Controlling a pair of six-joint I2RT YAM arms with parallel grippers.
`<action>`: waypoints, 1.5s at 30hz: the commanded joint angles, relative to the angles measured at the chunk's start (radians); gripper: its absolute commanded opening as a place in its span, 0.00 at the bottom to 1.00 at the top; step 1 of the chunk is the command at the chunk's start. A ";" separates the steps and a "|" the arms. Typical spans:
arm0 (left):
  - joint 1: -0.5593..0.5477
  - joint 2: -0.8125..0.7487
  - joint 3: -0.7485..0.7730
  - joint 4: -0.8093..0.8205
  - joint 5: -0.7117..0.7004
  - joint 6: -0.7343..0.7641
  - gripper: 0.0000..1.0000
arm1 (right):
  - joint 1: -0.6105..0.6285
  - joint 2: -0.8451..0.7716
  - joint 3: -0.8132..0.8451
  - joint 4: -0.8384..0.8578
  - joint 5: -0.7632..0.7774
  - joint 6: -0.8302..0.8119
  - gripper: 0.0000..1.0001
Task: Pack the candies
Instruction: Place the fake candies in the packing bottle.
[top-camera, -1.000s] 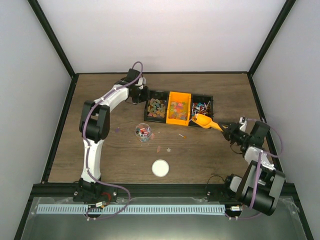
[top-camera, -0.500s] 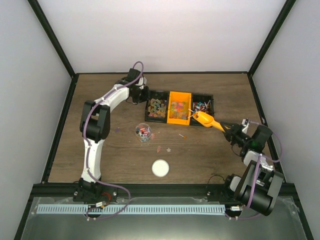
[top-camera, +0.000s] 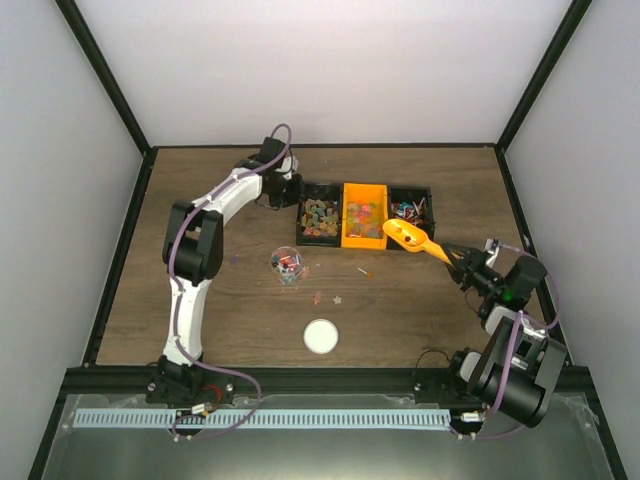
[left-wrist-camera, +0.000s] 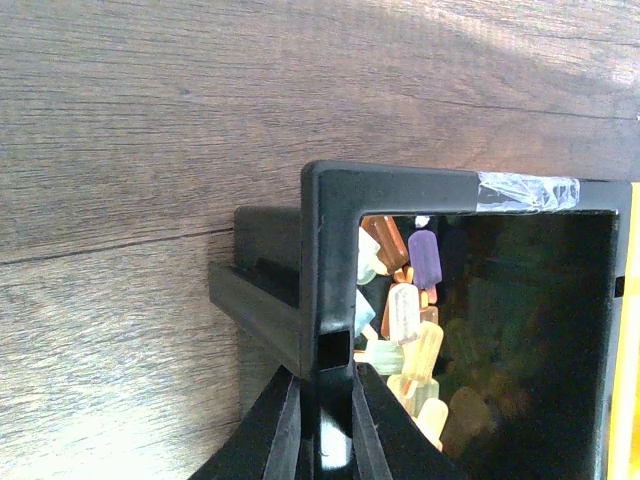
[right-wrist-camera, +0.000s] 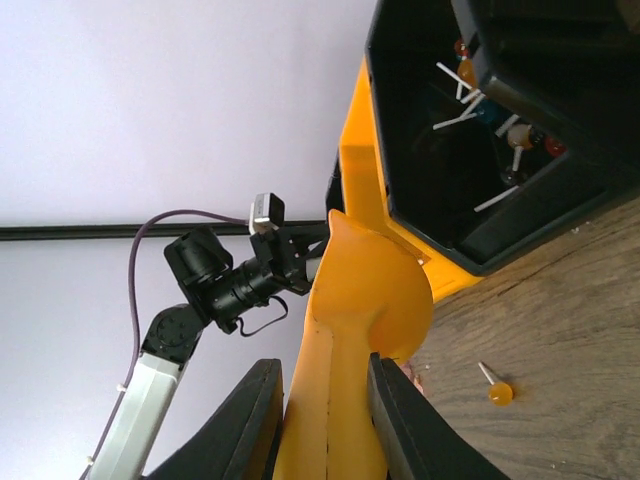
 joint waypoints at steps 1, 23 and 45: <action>-0.006 0.015 0.044 -0.001 0.042 -0.020 0.12 | -0.012 0.003 -0.007 0.109 -0.045 0.056 0.01; -0.006 0.025 0.027 0.020 0.056 -0.023 0.12 | 0.274 -0.160 0.233 -0.430 0.027 -0.198 0.01; -0.005 -0.027 -0.075 0.077 0.050 -0.048 0.12 | 0.852 0.250 0.613 -0.616 0.330 -0.358 0.01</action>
